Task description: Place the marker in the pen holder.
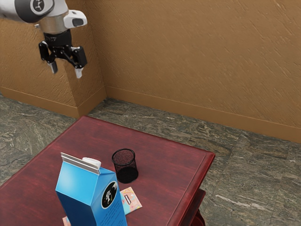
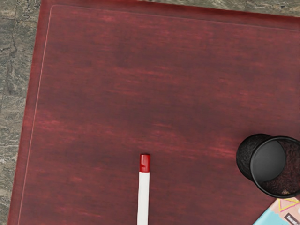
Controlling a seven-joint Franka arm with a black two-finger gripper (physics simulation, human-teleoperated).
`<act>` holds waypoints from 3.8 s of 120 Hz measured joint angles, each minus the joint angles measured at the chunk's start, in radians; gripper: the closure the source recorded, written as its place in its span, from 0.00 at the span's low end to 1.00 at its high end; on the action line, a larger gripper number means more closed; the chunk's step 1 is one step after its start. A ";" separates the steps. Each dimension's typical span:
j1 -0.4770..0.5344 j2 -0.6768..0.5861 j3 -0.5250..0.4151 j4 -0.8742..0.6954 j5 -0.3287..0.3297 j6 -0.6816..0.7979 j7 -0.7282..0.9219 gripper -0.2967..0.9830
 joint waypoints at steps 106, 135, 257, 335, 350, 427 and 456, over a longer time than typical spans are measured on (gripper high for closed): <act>0.038 0.180 -0.004 -0.472 0.004 0.368 -0.011 0.23; 0.122 0.294 -0.001 -0.464 -0.022 0.473 0.009 0.24; 0.164 0.314 0.000 -0.617 -0.082 0.642 0.086 0.24; 0.163 0.308 -0.003 -0.612 -0.052 0.680 0.091 0.82; 0.162 0.286 -0.003 -0.610 -0.023 0.698 0.081 0.84; 0.154 -0.037 -0.072 -0.747 0.022 1.060 0.022 0.85; 0.115 -0.232 -0.172 -0.908 0.010 1.168 -0.040 0.85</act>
